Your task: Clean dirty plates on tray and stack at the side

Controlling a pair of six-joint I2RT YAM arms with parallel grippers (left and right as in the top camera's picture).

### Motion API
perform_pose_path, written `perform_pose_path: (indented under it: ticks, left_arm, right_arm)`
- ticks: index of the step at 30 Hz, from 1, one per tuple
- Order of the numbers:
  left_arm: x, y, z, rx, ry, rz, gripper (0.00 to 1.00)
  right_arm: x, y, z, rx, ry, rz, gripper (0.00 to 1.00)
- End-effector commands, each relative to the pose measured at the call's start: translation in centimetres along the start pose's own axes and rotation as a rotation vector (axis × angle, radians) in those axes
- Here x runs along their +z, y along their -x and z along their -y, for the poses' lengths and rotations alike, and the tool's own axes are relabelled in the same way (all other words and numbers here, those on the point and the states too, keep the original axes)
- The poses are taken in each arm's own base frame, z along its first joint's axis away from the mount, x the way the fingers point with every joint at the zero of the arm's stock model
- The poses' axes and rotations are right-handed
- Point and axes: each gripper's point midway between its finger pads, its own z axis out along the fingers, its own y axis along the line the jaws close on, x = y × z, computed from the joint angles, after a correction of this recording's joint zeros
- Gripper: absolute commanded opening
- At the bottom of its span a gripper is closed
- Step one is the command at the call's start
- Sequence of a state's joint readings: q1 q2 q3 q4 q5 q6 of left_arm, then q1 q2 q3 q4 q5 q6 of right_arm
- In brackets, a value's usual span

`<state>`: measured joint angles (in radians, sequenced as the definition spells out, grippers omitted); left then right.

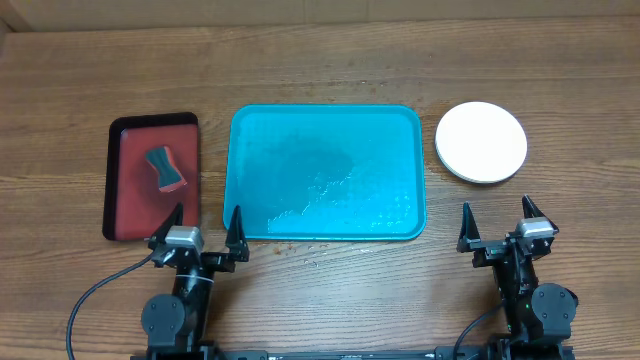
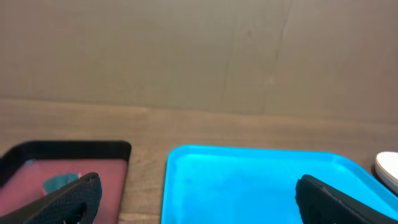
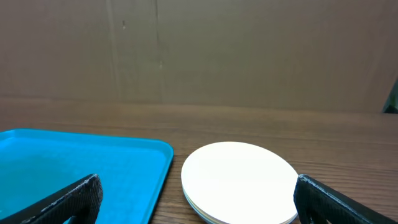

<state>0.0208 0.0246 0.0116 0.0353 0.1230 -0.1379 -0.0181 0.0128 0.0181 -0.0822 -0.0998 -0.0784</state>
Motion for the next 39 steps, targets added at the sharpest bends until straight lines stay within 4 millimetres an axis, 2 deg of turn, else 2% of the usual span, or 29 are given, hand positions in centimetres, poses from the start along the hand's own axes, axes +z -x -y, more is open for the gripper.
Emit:
perform_pose_path:
  ticks: [1, 6, 39]
  left_arm:
    - [-0.1, 0.1, -0.4, 0.021, 0.026, 0.015, 1.0]
    - [-0.3, -2.5, -2.3, 0.027, 0.124, -0.092, 1.0]
    - [-0.4, -2.4, -2.6, 0.118, 0.142, -0.092, 1.0]
  right_arm:
    - [0.0, -0.1, 0.0, 0.002, 0.0, 0.005, 1.0]
    - [0.0, -0.1, 0.0, 0.002, 0.0, 0.005, 1.0]
    - [0.0, -0.1, 0.0, 0.002, 0.0, 0.005, 1.0]
